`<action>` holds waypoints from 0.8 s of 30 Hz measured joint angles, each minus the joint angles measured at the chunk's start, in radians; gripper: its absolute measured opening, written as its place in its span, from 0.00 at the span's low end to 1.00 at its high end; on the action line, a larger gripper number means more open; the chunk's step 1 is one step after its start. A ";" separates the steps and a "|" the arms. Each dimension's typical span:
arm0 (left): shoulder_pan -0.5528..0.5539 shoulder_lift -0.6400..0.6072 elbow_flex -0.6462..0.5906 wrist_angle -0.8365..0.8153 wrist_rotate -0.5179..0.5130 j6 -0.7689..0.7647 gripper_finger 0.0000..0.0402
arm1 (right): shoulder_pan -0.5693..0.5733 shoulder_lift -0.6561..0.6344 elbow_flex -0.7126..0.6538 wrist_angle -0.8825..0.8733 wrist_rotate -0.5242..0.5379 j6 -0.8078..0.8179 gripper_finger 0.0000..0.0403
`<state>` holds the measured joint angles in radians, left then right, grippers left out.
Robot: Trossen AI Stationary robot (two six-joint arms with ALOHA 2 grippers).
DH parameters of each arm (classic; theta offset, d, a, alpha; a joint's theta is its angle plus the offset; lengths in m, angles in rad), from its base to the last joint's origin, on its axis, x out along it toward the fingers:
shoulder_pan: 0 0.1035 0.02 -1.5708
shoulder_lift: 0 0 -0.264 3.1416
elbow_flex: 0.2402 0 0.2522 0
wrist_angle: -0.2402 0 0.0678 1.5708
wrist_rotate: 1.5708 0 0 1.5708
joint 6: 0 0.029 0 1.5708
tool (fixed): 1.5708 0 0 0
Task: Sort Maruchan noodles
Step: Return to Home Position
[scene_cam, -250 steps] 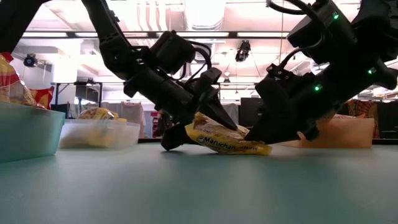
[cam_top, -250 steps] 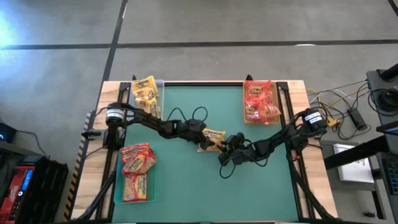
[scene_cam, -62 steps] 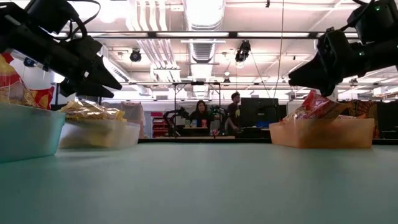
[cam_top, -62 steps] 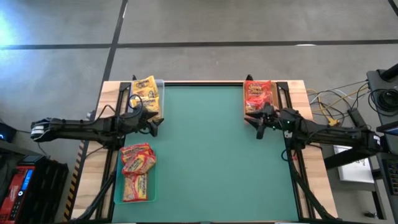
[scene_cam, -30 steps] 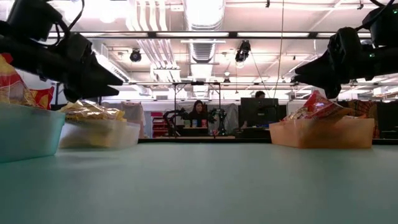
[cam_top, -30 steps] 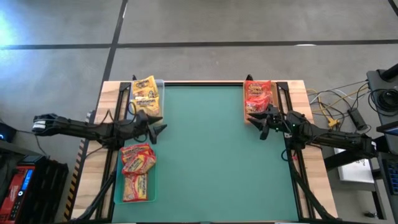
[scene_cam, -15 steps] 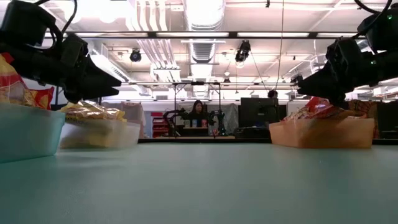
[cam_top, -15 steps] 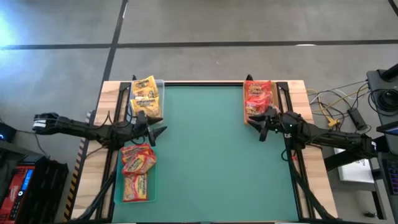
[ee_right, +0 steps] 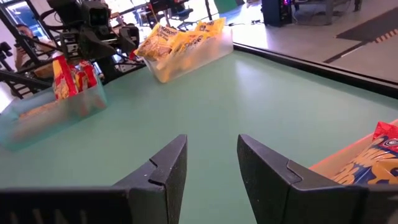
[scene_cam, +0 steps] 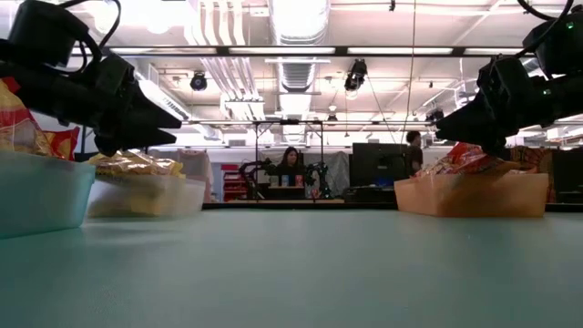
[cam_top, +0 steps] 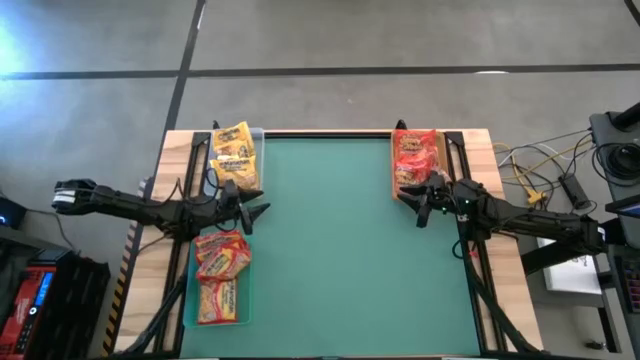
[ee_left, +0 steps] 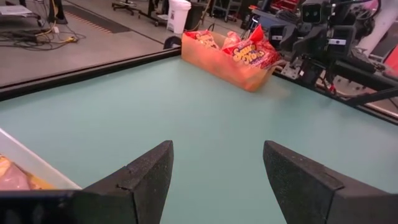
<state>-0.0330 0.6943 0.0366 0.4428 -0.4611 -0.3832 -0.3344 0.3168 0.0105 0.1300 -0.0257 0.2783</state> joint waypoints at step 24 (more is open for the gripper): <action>0.000 -0.217 -0.026 -0.002 0.000 0.000 0.58 | 0.000 -0.109 0.000 -0.007 0.000 0.000 0.33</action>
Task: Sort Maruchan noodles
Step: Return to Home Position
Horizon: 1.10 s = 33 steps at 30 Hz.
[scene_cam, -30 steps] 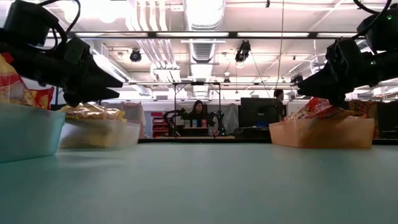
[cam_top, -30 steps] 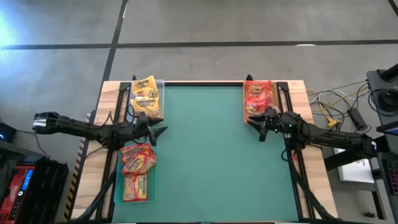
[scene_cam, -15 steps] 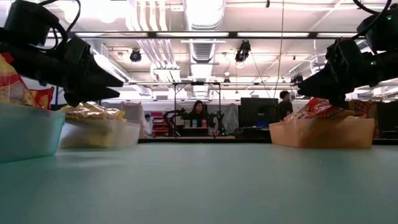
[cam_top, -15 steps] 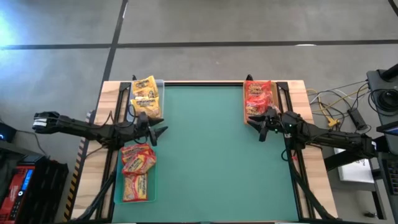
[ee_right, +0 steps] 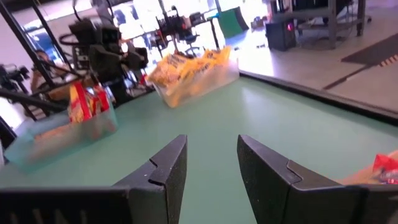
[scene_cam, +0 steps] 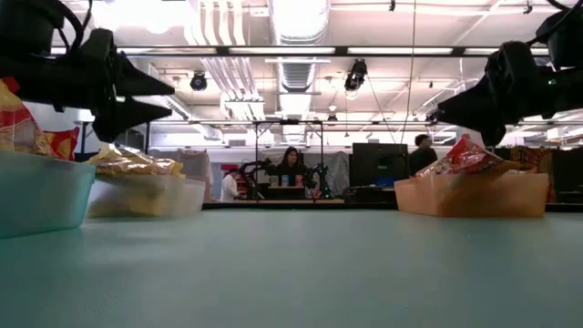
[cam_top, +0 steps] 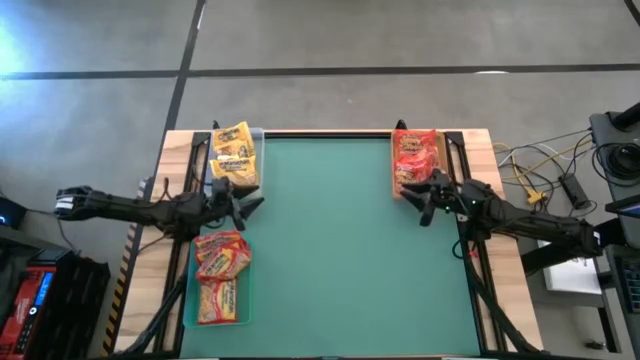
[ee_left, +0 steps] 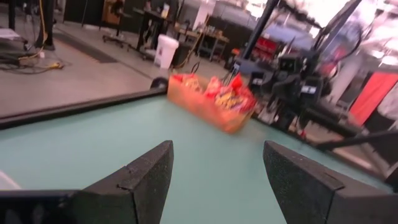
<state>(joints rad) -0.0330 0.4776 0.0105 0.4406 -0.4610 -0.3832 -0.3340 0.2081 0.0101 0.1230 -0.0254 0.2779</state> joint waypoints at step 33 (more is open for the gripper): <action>0.000 -0.354 -0.001 0.001 0.001 0.000 0.58 | 0.000 -0.207 0.000 -0.015 0.000 0.000 0.33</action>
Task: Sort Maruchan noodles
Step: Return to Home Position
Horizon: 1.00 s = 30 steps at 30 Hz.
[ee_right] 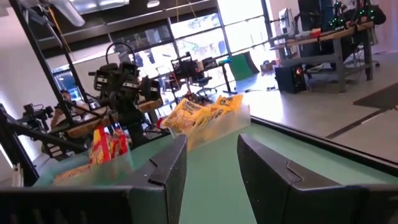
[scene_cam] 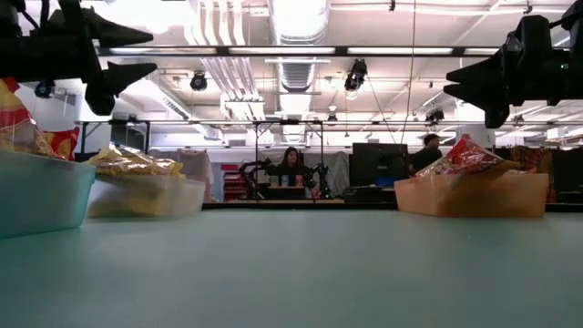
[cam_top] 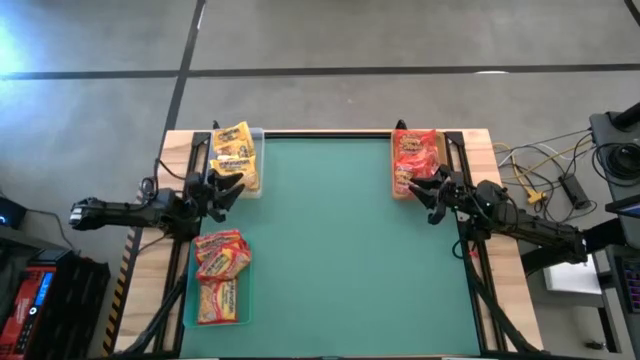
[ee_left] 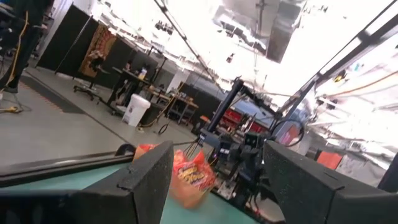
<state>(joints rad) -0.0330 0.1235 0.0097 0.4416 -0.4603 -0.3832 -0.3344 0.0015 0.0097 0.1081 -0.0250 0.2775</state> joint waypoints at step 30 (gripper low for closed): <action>0.000 -0.072 -0.001 -0.001 0.000 0.000 0.58 | 0.000 0.014 0.000 0.000 0.000 0.002 0.33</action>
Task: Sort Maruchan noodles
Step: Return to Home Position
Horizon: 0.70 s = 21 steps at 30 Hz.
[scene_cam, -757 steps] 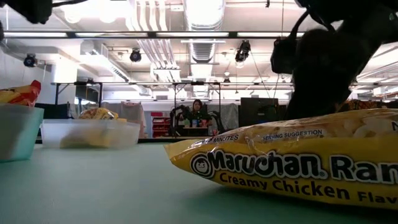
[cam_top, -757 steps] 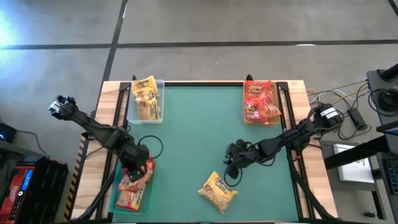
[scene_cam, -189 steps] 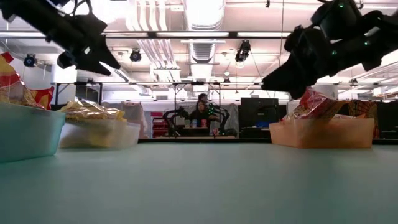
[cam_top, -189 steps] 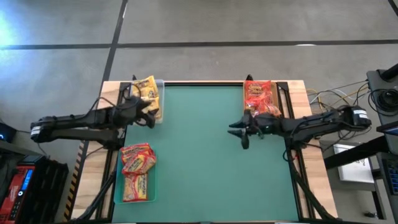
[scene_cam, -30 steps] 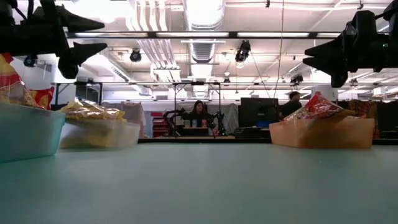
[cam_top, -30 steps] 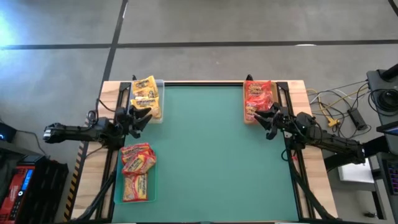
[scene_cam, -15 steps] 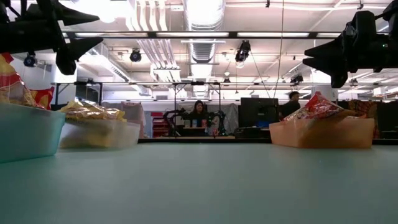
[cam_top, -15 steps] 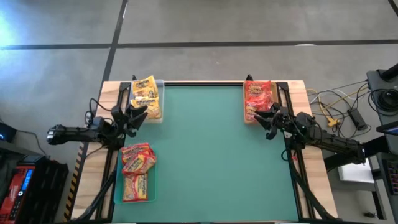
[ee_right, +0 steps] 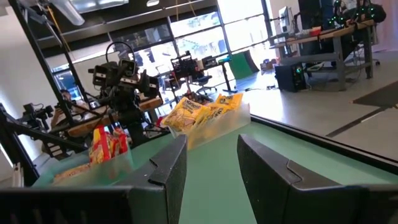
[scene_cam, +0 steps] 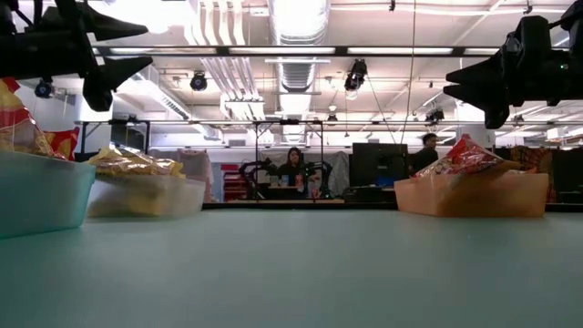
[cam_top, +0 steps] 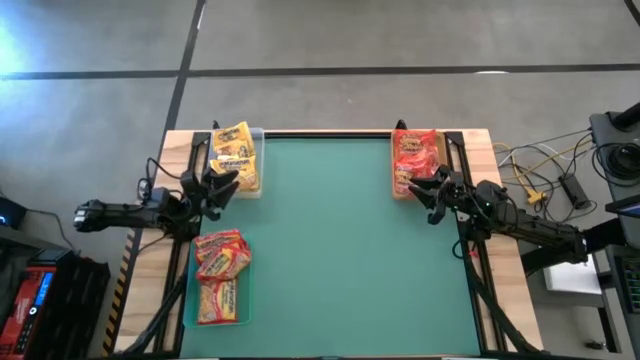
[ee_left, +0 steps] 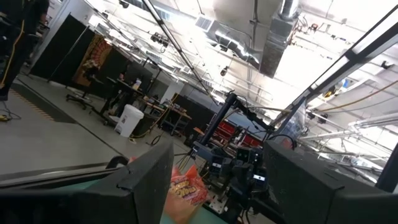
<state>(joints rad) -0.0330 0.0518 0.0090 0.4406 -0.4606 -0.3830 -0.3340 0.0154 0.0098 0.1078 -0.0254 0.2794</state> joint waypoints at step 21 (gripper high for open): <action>0.000 0.043 0.000 0.000 0.000 0.000 0.58 | 0.000 0.000 0.000 0.000 0.000 0.000 0.33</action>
<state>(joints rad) -0.0327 0.0949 0.0090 0.4409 -0.4603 -0.3828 -0.3343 0.0154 0.0101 0.1078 -0.0254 0.2798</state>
